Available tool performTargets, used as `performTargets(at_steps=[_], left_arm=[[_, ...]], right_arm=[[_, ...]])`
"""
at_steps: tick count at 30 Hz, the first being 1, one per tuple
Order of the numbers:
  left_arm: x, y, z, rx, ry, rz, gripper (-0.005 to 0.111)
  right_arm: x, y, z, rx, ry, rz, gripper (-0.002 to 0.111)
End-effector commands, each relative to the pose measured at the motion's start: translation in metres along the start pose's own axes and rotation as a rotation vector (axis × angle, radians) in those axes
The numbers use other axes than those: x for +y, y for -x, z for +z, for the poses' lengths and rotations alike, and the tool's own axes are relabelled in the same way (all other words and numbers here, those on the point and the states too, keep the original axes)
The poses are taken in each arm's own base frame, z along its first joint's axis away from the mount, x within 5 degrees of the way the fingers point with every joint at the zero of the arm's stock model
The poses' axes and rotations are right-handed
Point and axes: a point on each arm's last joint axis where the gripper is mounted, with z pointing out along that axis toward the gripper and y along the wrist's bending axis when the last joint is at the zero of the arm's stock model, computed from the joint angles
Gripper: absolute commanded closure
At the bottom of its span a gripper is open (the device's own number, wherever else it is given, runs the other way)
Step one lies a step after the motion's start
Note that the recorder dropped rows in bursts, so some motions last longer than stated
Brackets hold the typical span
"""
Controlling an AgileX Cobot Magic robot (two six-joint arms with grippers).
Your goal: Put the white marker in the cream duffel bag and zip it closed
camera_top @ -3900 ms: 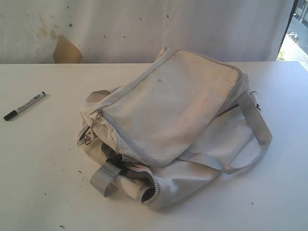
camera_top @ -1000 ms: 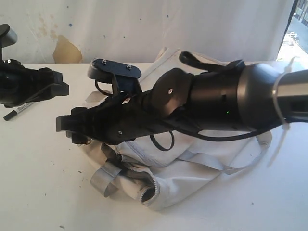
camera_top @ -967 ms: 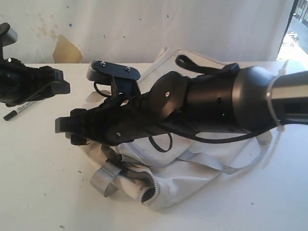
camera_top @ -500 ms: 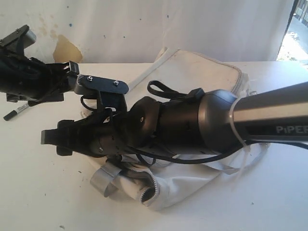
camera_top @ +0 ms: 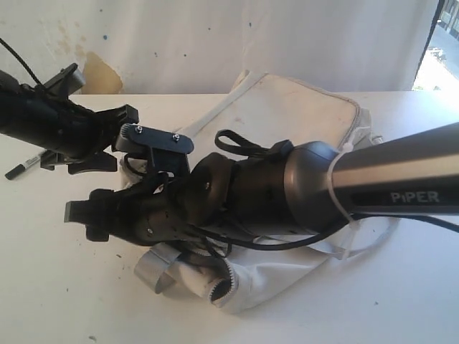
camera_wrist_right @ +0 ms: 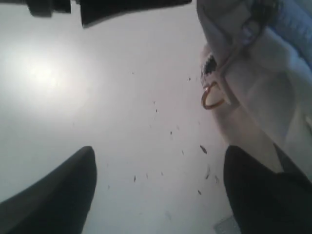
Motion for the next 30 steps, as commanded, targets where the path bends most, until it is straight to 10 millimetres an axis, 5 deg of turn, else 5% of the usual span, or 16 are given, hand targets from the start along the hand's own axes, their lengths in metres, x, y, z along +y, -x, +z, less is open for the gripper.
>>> performTargets(at_steps=[1,4,9,19,30], left_arm=[[0.000,0.002,-0.003,0.018,-0.005,-0.030,0.025],[0.002,0.011,-0.009,0.010,-0.013,-0.074,0.022],[0.013,0.016,0.003,-0.017,-0.028,-0.243,0.033],[0.014,0.015,0.014,0.022,-0.074,-0.268,0.038],[0.020,0.020,0.032,0.053,-0.086,-0.245,0.107]], right_arm=[[-0.002,-0.006,0.005,0.045,-0.002,0.004,0.041],[-0.002,-0.004,0.005,0.026,-0.006,0.005,0.041],[-0.004,0.001,0.005,-0.033,-0.020,0.005,0.041],[-0.004,0.001,0.005,-0.033,-0.020,-0.003,0.041],[-0.005,0.007,0.005,-0.101,-0.037,-0.048,0.041]])
